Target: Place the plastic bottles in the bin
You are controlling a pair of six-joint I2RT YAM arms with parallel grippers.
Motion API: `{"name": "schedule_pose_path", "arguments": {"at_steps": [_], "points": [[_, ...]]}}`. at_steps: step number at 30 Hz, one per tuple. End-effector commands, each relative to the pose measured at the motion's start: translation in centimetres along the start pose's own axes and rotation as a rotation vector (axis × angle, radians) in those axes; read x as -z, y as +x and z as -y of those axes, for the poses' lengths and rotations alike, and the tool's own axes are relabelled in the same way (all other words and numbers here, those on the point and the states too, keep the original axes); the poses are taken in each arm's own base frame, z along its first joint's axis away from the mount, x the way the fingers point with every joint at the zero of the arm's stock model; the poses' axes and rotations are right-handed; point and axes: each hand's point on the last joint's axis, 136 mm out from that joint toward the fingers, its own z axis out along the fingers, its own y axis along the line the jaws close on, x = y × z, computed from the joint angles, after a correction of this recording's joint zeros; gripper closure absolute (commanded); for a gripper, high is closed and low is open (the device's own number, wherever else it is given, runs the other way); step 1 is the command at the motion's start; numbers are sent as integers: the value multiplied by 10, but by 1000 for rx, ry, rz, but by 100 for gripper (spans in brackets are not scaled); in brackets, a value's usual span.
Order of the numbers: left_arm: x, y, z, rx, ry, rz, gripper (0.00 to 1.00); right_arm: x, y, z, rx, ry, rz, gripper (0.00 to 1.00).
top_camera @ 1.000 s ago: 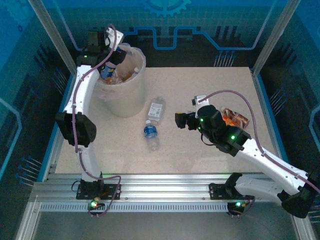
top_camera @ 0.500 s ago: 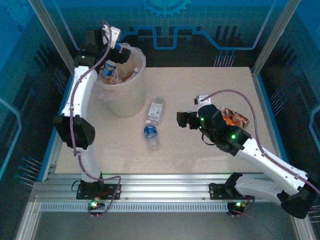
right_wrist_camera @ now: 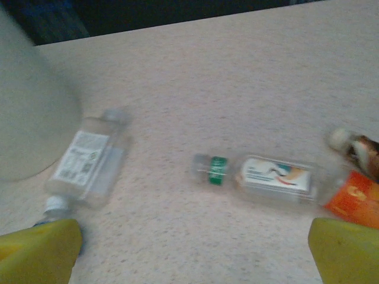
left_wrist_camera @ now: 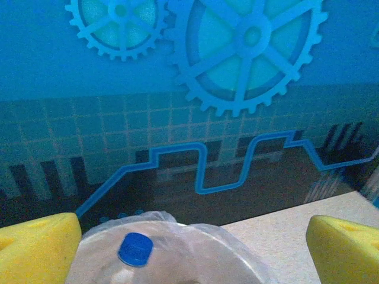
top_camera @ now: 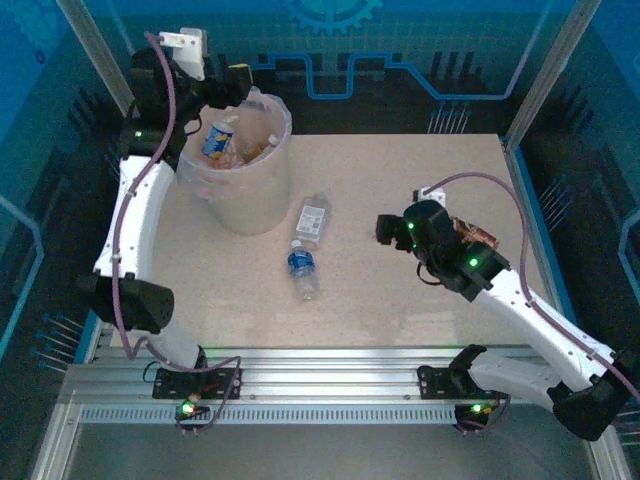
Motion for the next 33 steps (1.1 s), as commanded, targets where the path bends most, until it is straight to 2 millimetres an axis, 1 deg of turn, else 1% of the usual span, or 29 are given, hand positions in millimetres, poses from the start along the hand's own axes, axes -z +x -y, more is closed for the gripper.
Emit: {"name": "schedule_pose_path", "arguments": {"at_steps": [1, 4, 6, 8, 11, 12, 16, 19, 22, 25, 28, 33], "points": [[31, -25, 21, 122, 86, 99, 1, 1, 2, 38, -86, 131, -70, 0], [51, -14, 35, 201, 148, 109, 1, -6, 6, 62, -145, 171, -134, 0], [64, -3, 43, 239, 175, 109, 1, -9, 9, 79, -183, 203, -174, 0], [77, 12, 53, 265, 192, 120, 1, -11, 10, 96, -216, 237, -210, 0], [92, 37, 75, 272, 213, 110, 1, -17, 12, 115, -248, 246, -265, 0], [96, 44, 82, 269, 216, 101, 1, -20, 13, 118, -256, 237, -283, 0], [107, 93, 110, 278, 207, 10, 1, -31, 19, 126, -287, 207, -335, 0], [113, 130, 122, 311, 179, -100, 1, -36, 23, 133, -297, 219, -360, 0], [117, 167, 134, 288, 117, -203, 1, -40, 26, 135, -308, 216, -371, 0], [120, 203, 140, 272, 49, -297, 1, -42, 28, 135, -316, 216, -376, 0], [122, 241, 142, 302, -6, -376, 1, -44, 32, 136, -325, 221, -390, 0], [119, 305, 145, 335, -79, -513, 1, -48, 37, 134, -340, 209, -399, 0]]}}
